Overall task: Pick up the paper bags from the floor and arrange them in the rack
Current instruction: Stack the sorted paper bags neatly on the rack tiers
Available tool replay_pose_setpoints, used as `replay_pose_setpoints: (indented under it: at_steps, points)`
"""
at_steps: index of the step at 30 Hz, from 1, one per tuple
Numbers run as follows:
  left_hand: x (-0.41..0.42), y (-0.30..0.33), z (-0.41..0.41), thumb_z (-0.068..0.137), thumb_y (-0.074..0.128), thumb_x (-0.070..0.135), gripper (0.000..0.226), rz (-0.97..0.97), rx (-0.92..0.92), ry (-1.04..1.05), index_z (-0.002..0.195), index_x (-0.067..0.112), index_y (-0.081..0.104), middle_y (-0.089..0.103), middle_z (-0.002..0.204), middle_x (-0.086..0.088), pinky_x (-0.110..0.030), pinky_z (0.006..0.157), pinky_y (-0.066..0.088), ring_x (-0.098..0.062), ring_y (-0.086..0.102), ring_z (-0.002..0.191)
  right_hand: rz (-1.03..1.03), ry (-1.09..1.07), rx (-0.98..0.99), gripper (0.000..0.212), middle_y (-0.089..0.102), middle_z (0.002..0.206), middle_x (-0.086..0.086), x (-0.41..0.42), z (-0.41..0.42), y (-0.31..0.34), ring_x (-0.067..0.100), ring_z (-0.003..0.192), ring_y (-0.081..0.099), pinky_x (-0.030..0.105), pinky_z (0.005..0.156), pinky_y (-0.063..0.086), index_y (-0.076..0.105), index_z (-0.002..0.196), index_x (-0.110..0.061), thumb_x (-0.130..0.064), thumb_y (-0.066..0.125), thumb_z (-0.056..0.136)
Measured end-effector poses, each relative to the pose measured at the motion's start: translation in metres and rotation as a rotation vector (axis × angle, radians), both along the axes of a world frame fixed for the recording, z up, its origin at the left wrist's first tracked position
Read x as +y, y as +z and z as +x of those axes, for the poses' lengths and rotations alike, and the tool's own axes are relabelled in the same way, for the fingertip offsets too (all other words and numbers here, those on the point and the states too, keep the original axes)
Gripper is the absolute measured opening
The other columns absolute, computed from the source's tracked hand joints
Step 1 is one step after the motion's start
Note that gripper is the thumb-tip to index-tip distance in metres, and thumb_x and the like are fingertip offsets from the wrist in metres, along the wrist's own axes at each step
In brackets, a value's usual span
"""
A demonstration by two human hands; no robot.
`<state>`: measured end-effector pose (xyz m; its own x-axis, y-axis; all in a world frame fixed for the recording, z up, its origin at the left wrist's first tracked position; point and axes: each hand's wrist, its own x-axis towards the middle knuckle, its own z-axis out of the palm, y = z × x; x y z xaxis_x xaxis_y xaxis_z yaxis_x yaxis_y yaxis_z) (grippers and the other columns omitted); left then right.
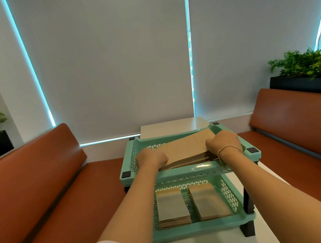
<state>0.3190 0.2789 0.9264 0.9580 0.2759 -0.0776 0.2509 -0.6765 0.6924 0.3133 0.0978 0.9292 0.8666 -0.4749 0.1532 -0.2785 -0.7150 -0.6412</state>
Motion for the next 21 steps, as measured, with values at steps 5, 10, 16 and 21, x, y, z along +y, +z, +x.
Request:
replay_pose_setpoints:
  at_steps: [5, 10, 16, 21]
  points:
    - [-0.003, 0.001, -0.002, 0.087, 0.067, 0.026, 0.049, 0.096, 0.019, -0.009, 0.123, -0.001, 0.05, 0.057, 0.123, -0.011, -0.024, 0.076, 0.042, -0.024, 0.055, 0.113, 0.0, 0.015, 0.003, 0.032, 0.045, 0.061, 0.003, 0.0, 0.0, 0.0, 0.014, 0.054, 0.04, 0.022, 0.047, 0.03, 0.043, 0.059, -0.011, -0.019, 0.052, 0.088]
    - [-0.006, 0.0, -0.002, 0.088, 0.065, 0.024, 0.045, 0.112, 0.006, 0.005, 0.122, 0.0, 0.051, 0.057, 0.121, -0.01, -0.021, 0.07, 0.036, -0.021, 0.055, 0.106, 0.014, 0.02, -0.003, 0.031, 0.045, 0.061, 0.003, 0.0, 0.001, -0.001, 0.014, 0.054, 0.041, 0.022, 0.047, 0.03, 0.044, 0.059, -0.011, -0.019, 0.051, 0.088]
    - [-0.005, 0.0, -0.008, 0.089, 0.058, 0.015, 0.024, -0.046, -0.115, 0.02, 0.109, 0.003, 0.054, 0.056, 0.104, -0.01, -0.027, 0.067, 0.038, -0.018, 0.046, 0.082, 0.044, -0.007, -0.102, 0.031, 0.062, 0.091, 0.013, 0.002, -0.005, -0.001, 0.024, 0.079, 0.056, 0.033, 0.069, 0.046, 0.056, 0.085, -0.005, -0.033, 0.049, 0.093]
    - [-0.007, 0.008, -0.028, 0.09, 0.061, 0.023, 0.028, -0.231, -0.561, 0.035, 0.113, 0.008, 0.057, 0.059, 0.114, -0.005, -0.022, 0.082, 0.036, -0.019, 0.054, 0.108, 0.028, 0.093, -0.36, 0.049, 0.057, 0.125, 0.014, -0.001, -0.039, 0.01, 0.029, 0.114, 0.054, 0.036, 0.093, 0.045, 0.047, 0.13, -0.007, -0.04, 0.049, 0.094]
